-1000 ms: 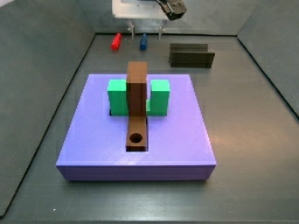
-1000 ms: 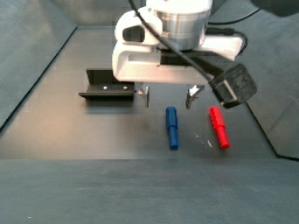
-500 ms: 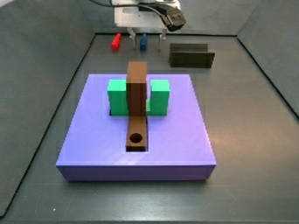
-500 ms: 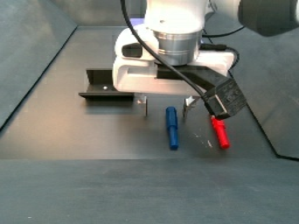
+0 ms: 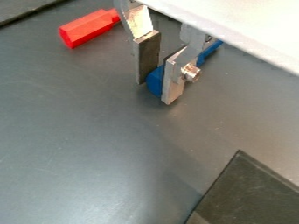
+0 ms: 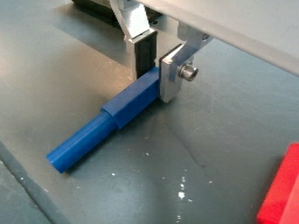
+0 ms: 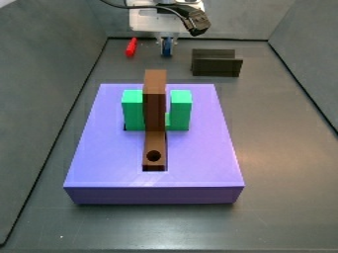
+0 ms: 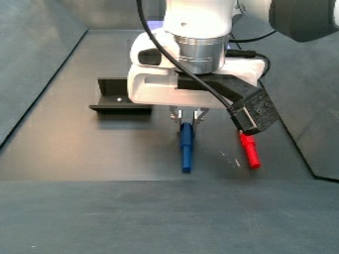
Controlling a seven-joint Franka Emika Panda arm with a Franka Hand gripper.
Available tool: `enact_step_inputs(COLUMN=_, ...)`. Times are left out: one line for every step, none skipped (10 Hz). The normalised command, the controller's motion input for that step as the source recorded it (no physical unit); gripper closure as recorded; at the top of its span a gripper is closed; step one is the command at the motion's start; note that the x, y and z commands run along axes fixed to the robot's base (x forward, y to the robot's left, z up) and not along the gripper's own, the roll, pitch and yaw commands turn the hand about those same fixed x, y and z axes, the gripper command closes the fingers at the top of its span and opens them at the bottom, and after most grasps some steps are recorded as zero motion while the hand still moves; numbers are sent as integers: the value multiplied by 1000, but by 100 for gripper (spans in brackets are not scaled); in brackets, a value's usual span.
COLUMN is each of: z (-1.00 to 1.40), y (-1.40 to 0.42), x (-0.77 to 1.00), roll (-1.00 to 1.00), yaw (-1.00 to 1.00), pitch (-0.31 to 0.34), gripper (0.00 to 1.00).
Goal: Pick up the blue object. Move up. Place the blue object on the fixture. Regrasp the blue object. Move to above the board. Insert the blue object.
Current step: Pick up the blue object.
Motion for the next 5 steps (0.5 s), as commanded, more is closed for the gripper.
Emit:
enact_step_inputs(z=0, y=0, x=0, roll=0, yaw=0, pitch=0, gripper=100)
enact_step_inputs(z=0, y=0, x=0, roll=0, yaw=0, pitch=0, gripper=100)
enact_step_inputs(z=0, y=0, x=0, roll=0, yaw=0, pitch=0, gripper=100)
enact_step_inputs(z=0, y=0, x=0, roll=0, yaw=0, pitch=0, gripper=100)
enact_step_inputs(z=0, y=0, x=0, roll=0, yaw=0, pitch=0, gripper=100)
